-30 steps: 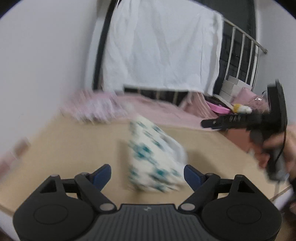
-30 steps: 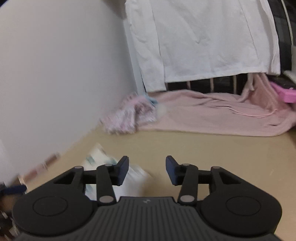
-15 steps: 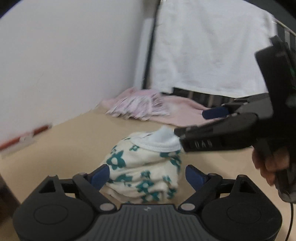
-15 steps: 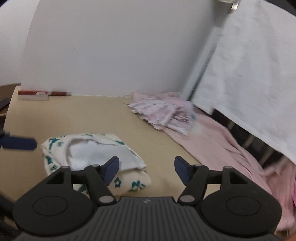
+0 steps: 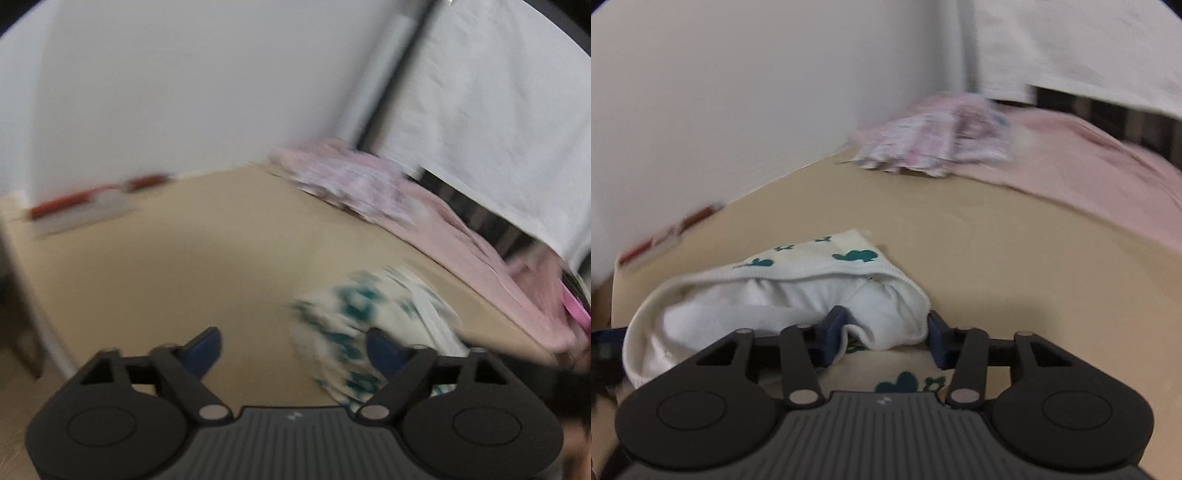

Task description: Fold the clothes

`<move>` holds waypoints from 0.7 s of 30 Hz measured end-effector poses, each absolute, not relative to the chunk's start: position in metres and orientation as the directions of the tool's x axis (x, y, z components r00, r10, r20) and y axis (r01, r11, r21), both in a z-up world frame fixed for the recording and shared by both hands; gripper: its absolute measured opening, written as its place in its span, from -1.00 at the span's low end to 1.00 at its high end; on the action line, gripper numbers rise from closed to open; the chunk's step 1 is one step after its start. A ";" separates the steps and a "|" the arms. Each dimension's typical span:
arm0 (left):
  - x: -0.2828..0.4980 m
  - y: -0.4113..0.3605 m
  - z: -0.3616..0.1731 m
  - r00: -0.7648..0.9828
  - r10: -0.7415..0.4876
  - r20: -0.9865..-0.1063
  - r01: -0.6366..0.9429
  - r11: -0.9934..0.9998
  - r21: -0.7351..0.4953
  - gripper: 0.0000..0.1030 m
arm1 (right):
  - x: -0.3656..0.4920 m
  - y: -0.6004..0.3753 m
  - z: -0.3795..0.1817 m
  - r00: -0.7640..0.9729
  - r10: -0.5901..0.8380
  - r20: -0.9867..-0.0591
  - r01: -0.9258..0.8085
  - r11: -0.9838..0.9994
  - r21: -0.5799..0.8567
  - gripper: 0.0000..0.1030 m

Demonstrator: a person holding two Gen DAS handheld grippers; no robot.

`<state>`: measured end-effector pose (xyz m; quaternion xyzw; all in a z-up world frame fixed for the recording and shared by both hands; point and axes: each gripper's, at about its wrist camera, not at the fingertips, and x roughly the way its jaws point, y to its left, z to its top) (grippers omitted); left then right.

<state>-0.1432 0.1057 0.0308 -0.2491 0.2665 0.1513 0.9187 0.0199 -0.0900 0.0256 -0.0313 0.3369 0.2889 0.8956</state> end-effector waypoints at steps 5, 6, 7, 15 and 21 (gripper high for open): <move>-0.173 0.111 0.056 0.873 0.097 -0.478 -0.333 0.834 -0.439 0.56 | -0.086 -0.093 0.034 0.717 0.361 -0.596 -0.331 0.929 0.164 -0.13; -0.173 0.107 0.061 0.880 0.074 -0.469 -0.299 0.854 -0.426 0.58 | -0.105 -0.092 0.036 0.732 0.368 -0.573 -0.334 0.927 0.170 0.08; -0.171 0.100 0.065 0.882 0.063 -0.467 -0.268 0.882 -0.387 0.59 | -0.118 -0.096 0.039 0.744 0.390 -0.542 -0.340 0.920 0.196 0.19; -0.186 0.055 0.058 0.858 0.177 -0.482 -0.231 0.971 -0.055 0.59 | -0.132 -0.111 0.063 0.802 0.379 -0.461 -0.402 0.914 0.051 0.30; -0.192 0.072 0.038 0.827 0.113 -0.550 -0.238 0.958 -0.160 0.27 | -0.120 -0.087 0.035 0.749 0.368 -0.551 -0.440 0.898 0.001 -0.60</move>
